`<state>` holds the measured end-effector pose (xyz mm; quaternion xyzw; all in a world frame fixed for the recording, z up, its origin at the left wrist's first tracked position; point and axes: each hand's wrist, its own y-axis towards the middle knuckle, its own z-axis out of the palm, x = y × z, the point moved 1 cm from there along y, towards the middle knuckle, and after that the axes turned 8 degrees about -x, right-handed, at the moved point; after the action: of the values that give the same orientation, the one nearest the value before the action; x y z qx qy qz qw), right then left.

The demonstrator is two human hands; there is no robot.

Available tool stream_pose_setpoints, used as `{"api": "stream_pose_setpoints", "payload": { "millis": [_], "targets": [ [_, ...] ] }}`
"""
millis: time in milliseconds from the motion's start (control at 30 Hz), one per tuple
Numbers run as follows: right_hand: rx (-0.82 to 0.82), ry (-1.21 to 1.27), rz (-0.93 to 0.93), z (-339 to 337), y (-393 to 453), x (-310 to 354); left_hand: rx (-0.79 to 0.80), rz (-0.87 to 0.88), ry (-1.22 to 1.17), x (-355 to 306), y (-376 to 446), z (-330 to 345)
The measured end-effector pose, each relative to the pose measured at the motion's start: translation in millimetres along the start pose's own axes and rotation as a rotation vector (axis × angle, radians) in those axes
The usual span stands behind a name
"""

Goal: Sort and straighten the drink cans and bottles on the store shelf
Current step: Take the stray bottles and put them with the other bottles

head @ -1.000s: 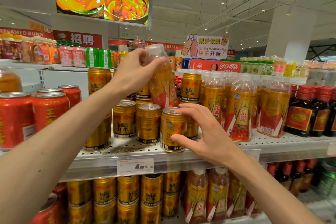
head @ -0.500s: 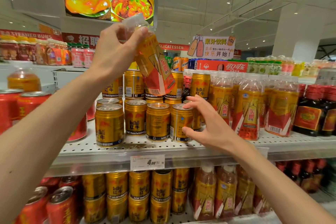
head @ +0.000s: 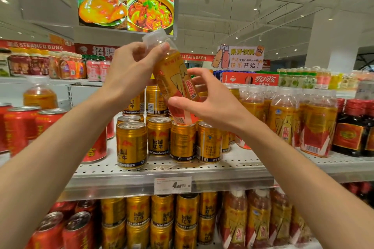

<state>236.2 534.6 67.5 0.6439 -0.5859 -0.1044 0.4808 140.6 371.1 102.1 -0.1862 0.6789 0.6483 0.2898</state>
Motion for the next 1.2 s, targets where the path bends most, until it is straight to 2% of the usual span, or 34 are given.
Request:
{"api": "stream_pose_setpoints", "payload": {
  "millis": [300,567,767,933,1200],
  "targets": [
    [-0.152,0.006,0.002,-7,-23,1,0.065,-0.045,-0.119,-4,-22,0],
    [-0.171,0.131,0.214,-20,-105,-21,0.260,-0.085,-0.138,27,-87,17],
    [-0.241,0.283,0.403,-19,-179,-64,0.161,-0.185,-0.060,59,-176,24],
    [-0.255,0.388,0.526,-47,-220,-108,0.051,-0.365,-0.021,63,-247,60],
    [-0.274,0.426,0.597,-123,-251,-179,0.015,-0.408,0.056,36,-275,151]
  ]
}}
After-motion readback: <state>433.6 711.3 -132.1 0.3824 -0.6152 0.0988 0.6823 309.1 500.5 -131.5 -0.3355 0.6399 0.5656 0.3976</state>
